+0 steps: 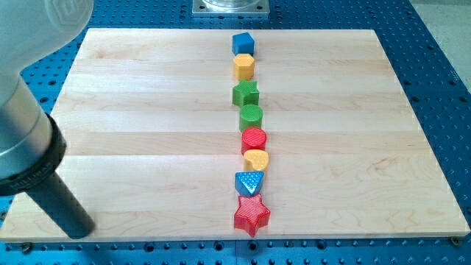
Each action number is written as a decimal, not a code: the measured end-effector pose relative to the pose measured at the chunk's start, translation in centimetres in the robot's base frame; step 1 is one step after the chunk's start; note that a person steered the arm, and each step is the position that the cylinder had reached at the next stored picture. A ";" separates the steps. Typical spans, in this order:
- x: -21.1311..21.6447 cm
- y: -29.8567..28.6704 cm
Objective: Bring the red star at the right side of the red circle
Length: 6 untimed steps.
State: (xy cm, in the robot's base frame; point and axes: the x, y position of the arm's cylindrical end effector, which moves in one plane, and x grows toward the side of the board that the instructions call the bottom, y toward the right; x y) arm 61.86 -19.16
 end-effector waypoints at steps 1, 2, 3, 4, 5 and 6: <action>0.0 0.0; -0.1 1.4; 0.0 4.4; 0.0 10.9; 0.0 17.8; 0.0 25.1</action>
